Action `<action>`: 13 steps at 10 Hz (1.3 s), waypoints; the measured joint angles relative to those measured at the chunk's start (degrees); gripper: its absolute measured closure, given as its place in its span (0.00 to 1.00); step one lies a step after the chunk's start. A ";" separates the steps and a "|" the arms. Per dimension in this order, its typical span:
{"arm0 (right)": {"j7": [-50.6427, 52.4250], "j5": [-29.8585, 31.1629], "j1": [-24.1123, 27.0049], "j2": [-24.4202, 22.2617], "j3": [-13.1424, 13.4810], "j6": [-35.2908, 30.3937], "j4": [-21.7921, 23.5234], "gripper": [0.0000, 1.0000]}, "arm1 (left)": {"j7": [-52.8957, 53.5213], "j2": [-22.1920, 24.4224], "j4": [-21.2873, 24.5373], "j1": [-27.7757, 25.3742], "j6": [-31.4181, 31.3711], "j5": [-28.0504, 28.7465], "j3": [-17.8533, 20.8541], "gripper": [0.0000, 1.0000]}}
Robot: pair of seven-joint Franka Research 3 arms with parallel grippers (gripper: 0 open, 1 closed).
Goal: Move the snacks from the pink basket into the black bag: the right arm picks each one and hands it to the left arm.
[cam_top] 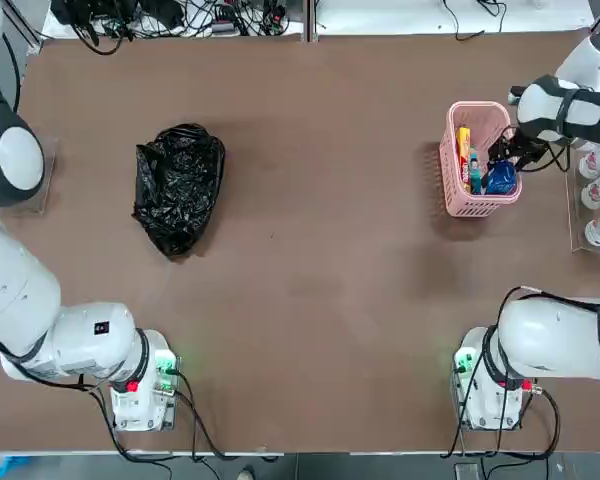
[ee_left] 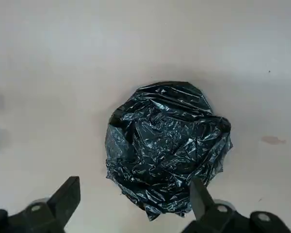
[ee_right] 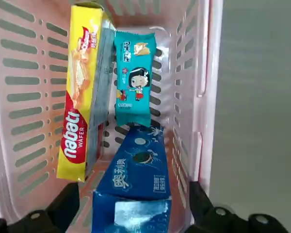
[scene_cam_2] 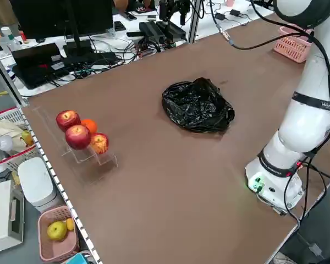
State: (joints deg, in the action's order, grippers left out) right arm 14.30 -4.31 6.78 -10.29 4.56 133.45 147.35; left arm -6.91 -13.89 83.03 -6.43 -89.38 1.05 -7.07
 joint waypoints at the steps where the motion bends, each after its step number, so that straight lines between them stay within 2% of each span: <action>1: 0.02 0.00 0.02 0.00 0.02 0.01 0.45 0.00 | 0.00 0.00 0.00 0.03 0.34 0.00 -0.05 0.00; 9: 0.41 -0.01 0.03 -0.02 -0.01 0.09 3.04 0.00 | -0.08 0.07 -0.12 -0.01 1.81 0.08 -0.48 0.00; 11: 0.94 -0.01 0.03 -0.02 -0.01 0.09 3.15 0.03 | -0.25 0.53 -0.69 -0.05 1.48 0.08 -0.47 0.00; 13: 1.64 -0.01 0.03 -0.02 -0.01 0.09 3.20 0.12 | -0.32 2.23 -2.47 -0.26 1.24 -0.17 -0.44 0.00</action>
State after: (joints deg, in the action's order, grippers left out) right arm 15.94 -4.32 6.81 -10.30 4.55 133.53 150.55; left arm -7.23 -11.66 80.56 -6.70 -88.15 0.89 -7.51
